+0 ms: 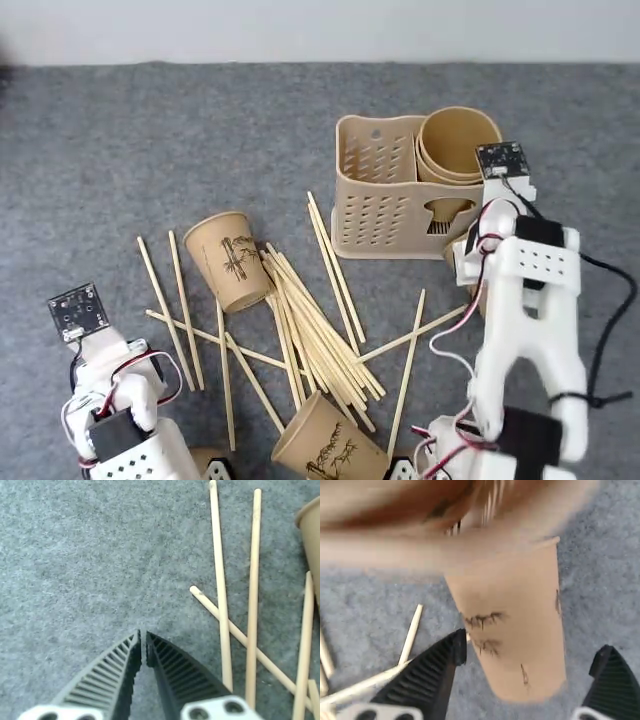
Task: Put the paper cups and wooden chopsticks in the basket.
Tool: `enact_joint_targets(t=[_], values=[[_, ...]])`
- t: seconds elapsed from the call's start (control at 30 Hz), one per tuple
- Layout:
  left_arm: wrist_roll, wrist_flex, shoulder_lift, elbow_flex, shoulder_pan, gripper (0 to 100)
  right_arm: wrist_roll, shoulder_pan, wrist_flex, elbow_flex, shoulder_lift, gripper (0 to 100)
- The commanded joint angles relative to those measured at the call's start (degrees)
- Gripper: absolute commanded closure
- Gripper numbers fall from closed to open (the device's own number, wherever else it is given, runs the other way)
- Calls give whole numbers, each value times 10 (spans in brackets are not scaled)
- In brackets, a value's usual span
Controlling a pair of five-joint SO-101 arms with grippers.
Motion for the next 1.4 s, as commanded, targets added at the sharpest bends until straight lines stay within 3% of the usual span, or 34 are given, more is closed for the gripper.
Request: enact_joint_targets(t=[0.0, 0.37, 0.77, 1.1, 1.37], values=[[-2, -2, -8, -7, -4, 983, 7, 3, -29, -4, 33, 609], [-2, -2, -8, -7, -4, 983, 8, 12, -65, -4, 116, 611], [-2, -2, -8, -7, -4, 983, 8, 11, 27, -4, 112, 612], [-2, -2, -8, -7, -4, 983, 8, 5, 133, -2, -40, 612], [-1, -2, -8, -7, -4, 983, -25, 52, 109, 3, -84, 611]])
